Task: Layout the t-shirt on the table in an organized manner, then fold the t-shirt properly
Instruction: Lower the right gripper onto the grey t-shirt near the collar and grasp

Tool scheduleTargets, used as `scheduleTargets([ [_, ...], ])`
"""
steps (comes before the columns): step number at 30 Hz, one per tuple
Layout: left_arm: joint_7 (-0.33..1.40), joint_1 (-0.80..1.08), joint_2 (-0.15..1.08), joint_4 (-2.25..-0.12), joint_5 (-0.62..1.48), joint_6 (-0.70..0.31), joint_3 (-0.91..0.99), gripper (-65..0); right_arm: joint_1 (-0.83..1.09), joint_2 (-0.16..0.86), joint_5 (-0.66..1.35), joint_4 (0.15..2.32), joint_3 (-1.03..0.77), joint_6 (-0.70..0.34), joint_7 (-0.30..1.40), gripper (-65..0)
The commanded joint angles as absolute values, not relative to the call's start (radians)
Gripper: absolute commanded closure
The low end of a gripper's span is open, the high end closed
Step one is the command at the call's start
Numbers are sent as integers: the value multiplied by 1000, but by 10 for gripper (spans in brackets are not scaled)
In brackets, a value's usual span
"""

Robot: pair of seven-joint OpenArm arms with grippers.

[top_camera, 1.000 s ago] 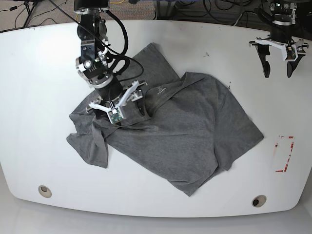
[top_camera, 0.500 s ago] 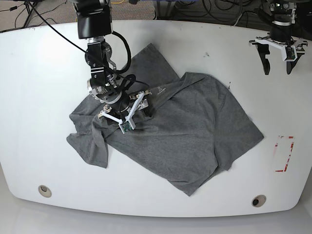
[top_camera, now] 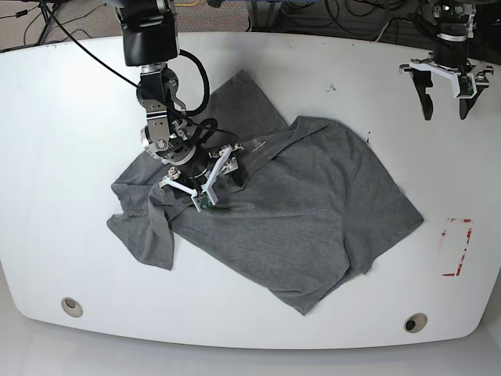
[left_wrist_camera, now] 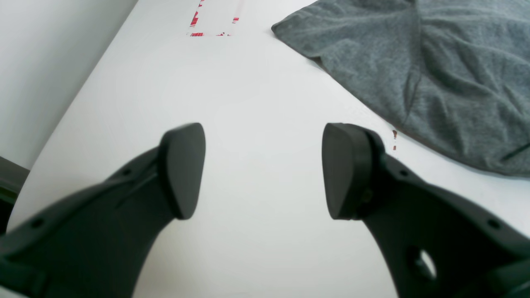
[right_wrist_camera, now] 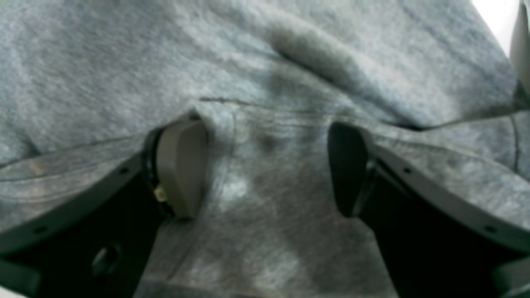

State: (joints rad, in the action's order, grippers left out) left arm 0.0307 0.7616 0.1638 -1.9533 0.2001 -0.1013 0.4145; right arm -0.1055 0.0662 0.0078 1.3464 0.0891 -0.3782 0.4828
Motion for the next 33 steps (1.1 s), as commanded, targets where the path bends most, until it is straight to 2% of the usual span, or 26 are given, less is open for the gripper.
scheduleTargets([
  [1, 4, 766, 171, -1971, 202, -94, 420, -419, -125, 65, 19, 1363, 87, -380, 464, -438],
  [8, 5, 763, 171, -1971, 200, -94, 417, -418, -124, 65, 19, 1362, 87, -380, 458, -415],
  [12, 5, 763, 171, -1971, 200, -94, 414, -418, -124, 65, 19, 1362, 87, -380, 458, -289],
  [15, 5, 762, 171, -1971, 200, -94, 414, -418, -125, 65, 19, 1354, 87, -380, 458, -165],
  [18, 5, 762, 171, -1971, 200, -94, 412, -417, -128, 67, 19, 1330, 87, -380, 458, -79],
  [24, 5, 762, 171, -1969, 200, -94, 412, -418, -127, 68, 19, 1310, 87, -380, 458, -51],
  [33, 5, 760, 171, -1968, 200, -94, 412, -419, -54, 70, 19, 1478, 87, -380, 461, -48],
])
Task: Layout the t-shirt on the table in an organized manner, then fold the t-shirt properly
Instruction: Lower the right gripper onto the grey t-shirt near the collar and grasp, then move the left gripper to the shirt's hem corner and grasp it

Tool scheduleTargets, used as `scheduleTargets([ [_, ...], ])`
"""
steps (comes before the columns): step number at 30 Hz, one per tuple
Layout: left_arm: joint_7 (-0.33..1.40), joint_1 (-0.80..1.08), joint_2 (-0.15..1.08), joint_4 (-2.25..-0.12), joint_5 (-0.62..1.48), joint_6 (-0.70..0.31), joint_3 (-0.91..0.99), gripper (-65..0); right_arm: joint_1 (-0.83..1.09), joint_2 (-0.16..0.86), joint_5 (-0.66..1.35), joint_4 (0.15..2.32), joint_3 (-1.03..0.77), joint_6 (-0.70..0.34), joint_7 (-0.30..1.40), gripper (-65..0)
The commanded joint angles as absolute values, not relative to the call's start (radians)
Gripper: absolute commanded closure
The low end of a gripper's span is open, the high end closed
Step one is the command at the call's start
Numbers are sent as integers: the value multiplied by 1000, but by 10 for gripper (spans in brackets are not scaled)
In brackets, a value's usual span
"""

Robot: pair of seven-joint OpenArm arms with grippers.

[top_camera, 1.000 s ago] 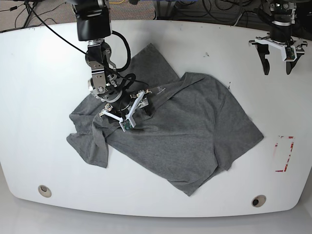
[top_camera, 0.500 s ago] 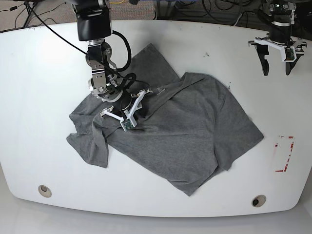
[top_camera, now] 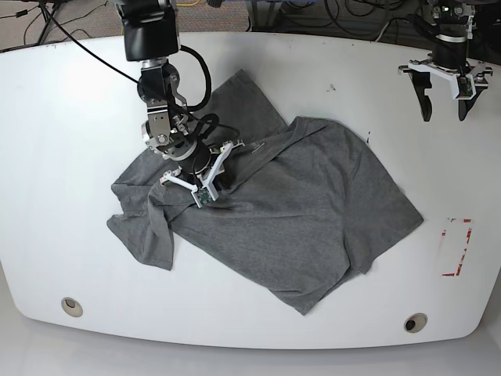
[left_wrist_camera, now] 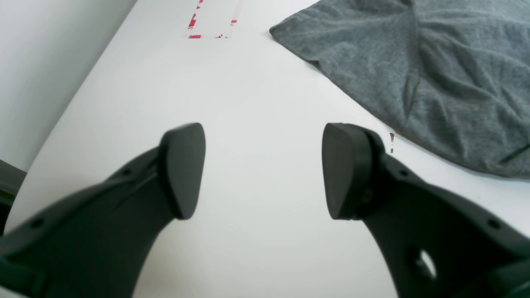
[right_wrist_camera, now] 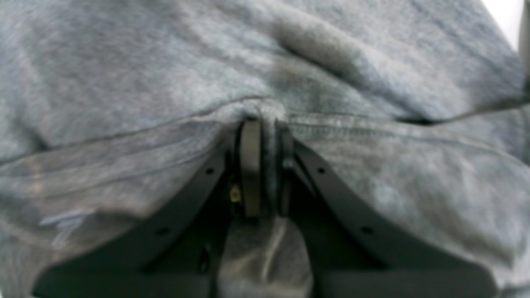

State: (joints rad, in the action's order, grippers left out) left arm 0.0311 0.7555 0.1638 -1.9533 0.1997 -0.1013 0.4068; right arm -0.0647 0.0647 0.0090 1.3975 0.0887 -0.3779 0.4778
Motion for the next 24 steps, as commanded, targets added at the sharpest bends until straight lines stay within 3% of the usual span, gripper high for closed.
scheduleTargets([
  [1, 5, 760, 171, -1968, 200, -94, 412, -419, -41, 70, 19, 1518, 87, -380, 463, -48],
  [8, 27, 730, 171, -1968, 202, -94, 409, -421, 45, 70, 19, 1713, 85, -378, 463, -49],
  [24, 387, 513, 171, -1968, 203, -94, 412, -421, 154, 73, 16, 2035, 48, -377, 458, -49],
])
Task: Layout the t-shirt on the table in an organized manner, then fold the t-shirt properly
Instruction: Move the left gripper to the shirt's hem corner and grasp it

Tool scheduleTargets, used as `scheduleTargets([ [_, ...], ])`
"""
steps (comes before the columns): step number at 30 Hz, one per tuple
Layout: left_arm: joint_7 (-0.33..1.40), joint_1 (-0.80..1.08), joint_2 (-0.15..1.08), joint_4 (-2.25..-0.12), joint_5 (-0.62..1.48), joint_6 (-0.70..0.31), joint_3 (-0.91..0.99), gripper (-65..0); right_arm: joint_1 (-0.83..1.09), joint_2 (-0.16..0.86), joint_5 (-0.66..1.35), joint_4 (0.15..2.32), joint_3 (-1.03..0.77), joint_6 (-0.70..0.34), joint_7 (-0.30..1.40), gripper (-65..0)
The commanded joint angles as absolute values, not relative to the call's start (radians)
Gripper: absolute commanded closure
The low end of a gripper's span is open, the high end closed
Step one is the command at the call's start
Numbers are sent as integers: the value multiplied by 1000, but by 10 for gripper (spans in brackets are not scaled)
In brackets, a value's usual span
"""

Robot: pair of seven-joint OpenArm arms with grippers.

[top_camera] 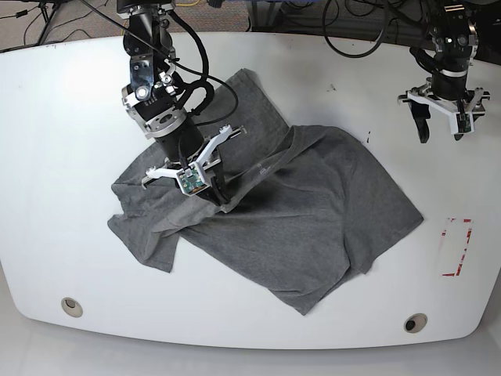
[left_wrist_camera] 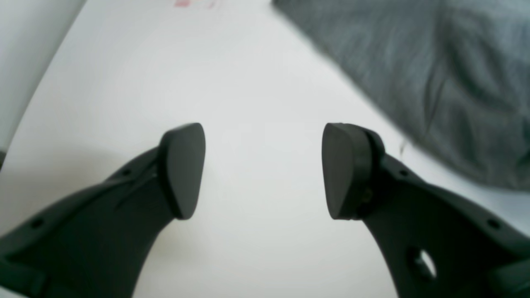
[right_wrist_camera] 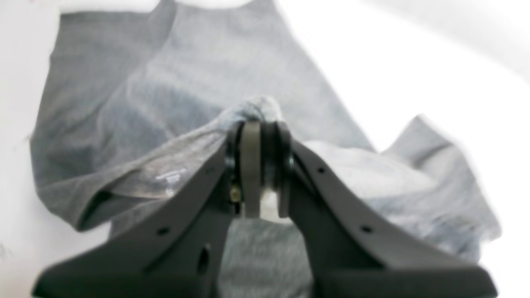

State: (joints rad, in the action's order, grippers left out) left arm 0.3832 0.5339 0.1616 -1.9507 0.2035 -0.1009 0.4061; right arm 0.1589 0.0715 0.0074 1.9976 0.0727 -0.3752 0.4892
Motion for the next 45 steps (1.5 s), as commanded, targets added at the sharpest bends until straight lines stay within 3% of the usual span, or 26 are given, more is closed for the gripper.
scheduleTargets([
  [1, 407, 483, 171, -1968, 205, -94, 412, -421, 153, 73, 16, 2037, 35, -378, 458, -49],
  [9, 575, 259, 176, -1928, 202, -94, 414, -422, 150, 73, 16, 2034, -35, -380, 384, -49],
  [16, 671, 12, 177, -1745, 202, -94, 415, -422, 154, 73, 16, 2034, -77, -380, 367, -49],
  [29, 657, -252, 219, -1320, 202, -94, 406, -422, 157, 108, 19, 2032, -76, -380, 367, -49],
  [42, 476, -341, 249, -1033, 202, -94, 346, -422, 163, 107, 30, 2008, -74, -380, 374, -59],
  [44, 470, -346, 249, -1018, 202, -94, 332, -422, 174, 101, 30, 1997, -65, -380, 374, -82],
  [45, 469, -351, 249, -1004, 202, -94, 323, -422, 182, 87, 28, 1986, -44, -380, 374, -132],
])
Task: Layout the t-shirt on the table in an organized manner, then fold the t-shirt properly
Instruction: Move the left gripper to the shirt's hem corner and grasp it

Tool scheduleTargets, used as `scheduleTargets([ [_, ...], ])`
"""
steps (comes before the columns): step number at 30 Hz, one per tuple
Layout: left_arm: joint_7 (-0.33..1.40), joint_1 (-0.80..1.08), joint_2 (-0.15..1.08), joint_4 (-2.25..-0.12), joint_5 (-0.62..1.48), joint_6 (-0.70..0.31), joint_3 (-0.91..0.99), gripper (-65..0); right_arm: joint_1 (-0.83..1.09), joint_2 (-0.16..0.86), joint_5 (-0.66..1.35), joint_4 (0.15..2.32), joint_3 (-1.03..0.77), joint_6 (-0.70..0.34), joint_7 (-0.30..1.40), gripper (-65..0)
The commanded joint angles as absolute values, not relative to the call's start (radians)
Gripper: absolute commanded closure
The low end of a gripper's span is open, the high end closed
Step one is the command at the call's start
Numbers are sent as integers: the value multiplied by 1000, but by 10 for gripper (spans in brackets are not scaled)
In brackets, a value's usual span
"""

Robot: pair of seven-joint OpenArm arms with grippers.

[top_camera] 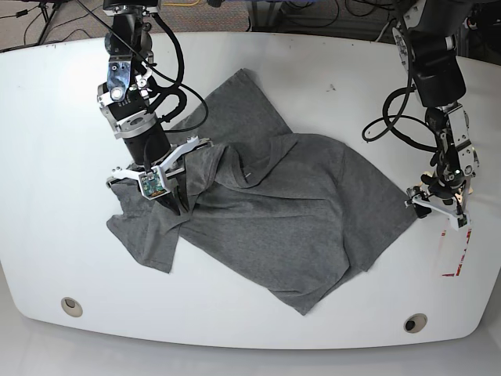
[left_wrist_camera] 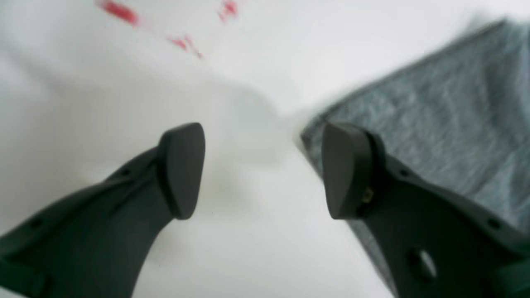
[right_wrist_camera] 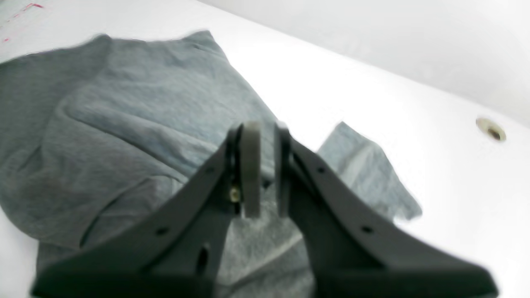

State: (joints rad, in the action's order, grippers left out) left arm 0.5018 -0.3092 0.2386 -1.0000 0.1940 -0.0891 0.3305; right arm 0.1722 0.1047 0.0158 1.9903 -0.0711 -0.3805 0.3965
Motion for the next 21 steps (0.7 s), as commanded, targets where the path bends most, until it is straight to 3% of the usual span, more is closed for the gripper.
scheduleTargets([
  [1, 467, -352, 249, -998, 202, -94, 323, -422, 186, 79, 22, 1983, -33, -380, 374, -173],
  [2, 466, -352, 249, -993, 202, -94, 323, -422, 188, 74, 21, 1983, -24, -380, 374, -206],
  [5, 466, -354, 249, -992, 202, -94, 321, -422, 209, 62, 21, 1975, 12, -380, 384, -400],
  [9, 466, -360, 246, -993, 203, -94, 320, -422, 213, 59, 19, 1940, 79, -377, 401, -568],
  [11, 466, -360, 245, -993, 203, -94, 320, -422, 213, 64, 19, 1911, 97, -372, 400, -583],
  [21, 466, -355, 246, -993, 205, -94, 320, -422, 120, 74, 18, 1693, 99, -372, 395, -518],
])
